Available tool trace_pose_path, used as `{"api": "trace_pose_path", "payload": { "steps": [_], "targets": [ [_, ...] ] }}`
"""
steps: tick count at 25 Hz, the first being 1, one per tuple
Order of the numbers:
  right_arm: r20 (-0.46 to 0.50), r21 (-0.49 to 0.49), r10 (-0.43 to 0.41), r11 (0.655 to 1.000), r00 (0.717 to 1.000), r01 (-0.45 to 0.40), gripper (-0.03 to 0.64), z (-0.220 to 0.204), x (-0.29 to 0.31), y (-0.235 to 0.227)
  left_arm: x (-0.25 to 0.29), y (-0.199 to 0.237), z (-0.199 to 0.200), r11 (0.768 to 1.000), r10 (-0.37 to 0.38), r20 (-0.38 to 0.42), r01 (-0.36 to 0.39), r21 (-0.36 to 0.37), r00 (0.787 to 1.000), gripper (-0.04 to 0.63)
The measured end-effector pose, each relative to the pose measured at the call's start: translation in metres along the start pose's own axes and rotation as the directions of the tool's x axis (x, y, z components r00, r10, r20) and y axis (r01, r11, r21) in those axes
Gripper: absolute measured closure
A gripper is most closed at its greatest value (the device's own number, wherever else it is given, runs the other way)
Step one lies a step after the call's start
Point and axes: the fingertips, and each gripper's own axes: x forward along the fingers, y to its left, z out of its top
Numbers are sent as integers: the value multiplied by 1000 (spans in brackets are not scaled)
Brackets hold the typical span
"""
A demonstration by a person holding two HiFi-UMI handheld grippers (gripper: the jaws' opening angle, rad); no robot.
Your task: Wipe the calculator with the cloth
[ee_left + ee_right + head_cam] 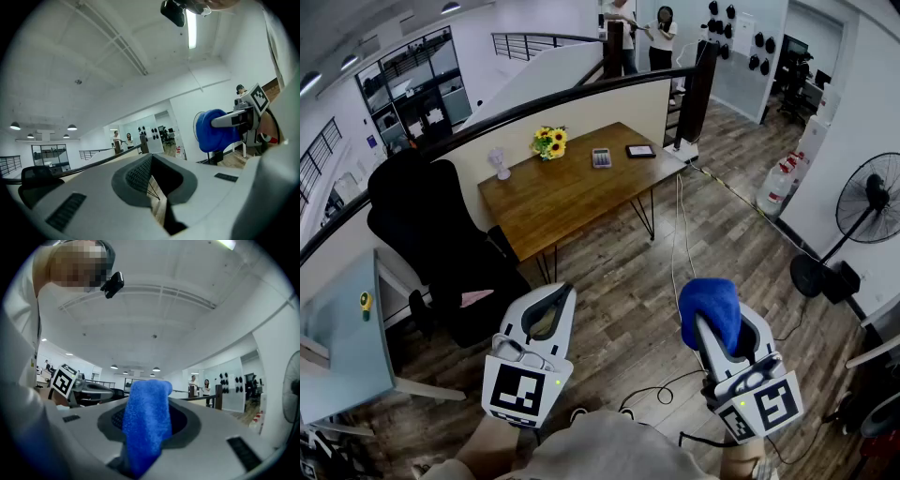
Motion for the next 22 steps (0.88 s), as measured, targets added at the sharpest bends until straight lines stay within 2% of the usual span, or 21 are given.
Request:
{"api": "trace_pose_path", "payload": {
  "steps": [7, 14, 20, 22],
  "targets": [
    [23, 64, 11, 998, 1000, -13, 476, -8, -15, -32, 19, -29, 1, 1000, 5, -10, -5, -5, 1000, 593],
    [0, 91, 30, 995, 1000, -30, 476, -29, -31, -56, 33, -60, -8, 1000, 1, -38, -1, 3, 999, 594],
    [-15, 90, 52, 995, 999, -50, 474, -34, -24, -72, 51, -65, -5, 1000, -3, -36, 2, -8, 999, 594],
    [-19, 86, 53, 995, 998, -51, 474, -38, -17, -79, 58, -62, -5, 999, 7, -21, -7, -32, 1000, 594]
  ]
}}
